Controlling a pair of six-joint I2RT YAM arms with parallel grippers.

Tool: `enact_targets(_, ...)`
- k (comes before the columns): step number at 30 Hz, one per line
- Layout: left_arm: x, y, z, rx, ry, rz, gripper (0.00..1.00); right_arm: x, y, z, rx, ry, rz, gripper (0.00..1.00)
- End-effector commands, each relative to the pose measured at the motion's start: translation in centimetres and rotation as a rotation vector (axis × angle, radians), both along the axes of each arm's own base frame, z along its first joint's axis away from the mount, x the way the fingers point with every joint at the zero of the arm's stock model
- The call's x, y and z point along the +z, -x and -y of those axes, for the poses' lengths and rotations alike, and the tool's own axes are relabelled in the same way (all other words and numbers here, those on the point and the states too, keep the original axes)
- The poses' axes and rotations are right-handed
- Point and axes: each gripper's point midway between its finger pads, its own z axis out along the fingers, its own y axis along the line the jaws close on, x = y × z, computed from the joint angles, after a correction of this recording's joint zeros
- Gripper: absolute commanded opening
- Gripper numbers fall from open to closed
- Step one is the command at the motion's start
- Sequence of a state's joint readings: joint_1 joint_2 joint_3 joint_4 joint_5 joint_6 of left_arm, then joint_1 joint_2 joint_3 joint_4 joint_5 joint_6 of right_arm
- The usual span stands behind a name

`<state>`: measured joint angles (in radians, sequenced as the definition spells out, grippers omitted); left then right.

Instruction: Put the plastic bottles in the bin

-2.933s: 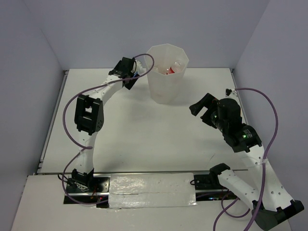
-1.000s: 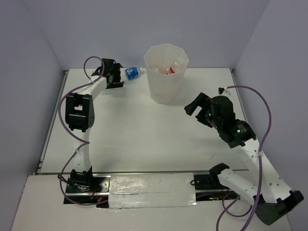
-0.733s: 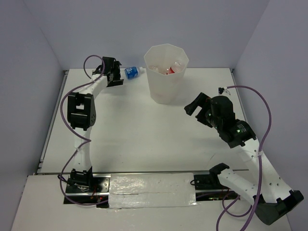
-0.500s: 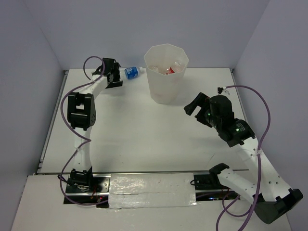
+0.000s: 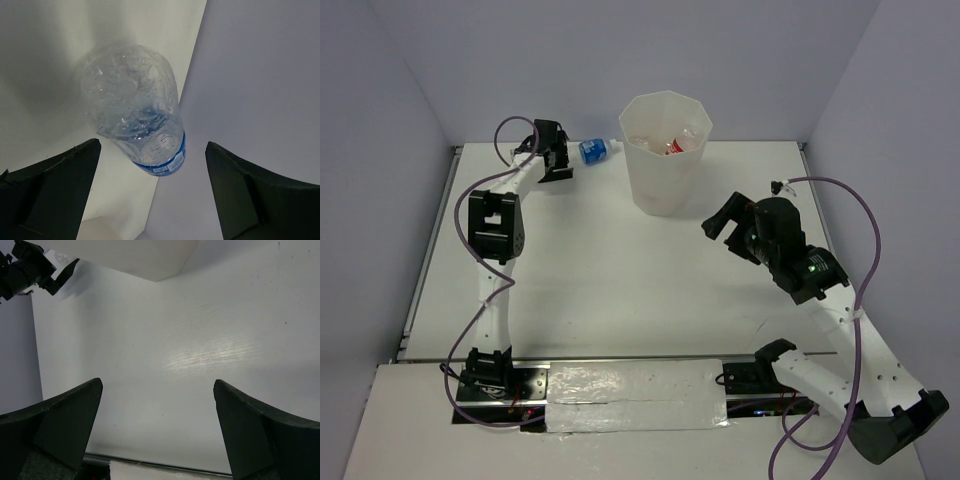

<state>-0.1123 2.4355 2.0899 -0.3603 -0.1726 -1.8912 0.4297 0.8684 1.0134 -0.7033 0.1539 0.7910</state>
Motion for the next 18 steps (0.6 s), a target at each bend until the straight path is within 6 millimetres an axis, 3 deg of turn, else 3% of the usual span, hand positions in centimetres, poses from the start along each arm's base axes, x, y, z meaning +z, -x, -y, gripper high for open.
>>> enact_targets(1,0.4,-1.0,-0.8,0.026,-0.012,0.01,1.0,0.9,-0.3,-0.2,0.005,-0.001,0.034,0.99)
enact_targets(7,0.4,-2.7,-1.3,0.043,-0.017,0.035,0.99,0.6,-0.4,-0.1,0.003,0.012,0.025,1.0)
enact_targets(15,-1.8,-2.5,-1.7,0.047,-0.027,0.005,1.0,0.3,-0.7,-0.5,0.014,0.008,0.015,0.99)
enact_targets(18,-2.6,-2.5,-1.7,0.04,-0.023,0.001,0.95,0.4,-0.7,-0.5,0.012,0.009,0.019,0.99)
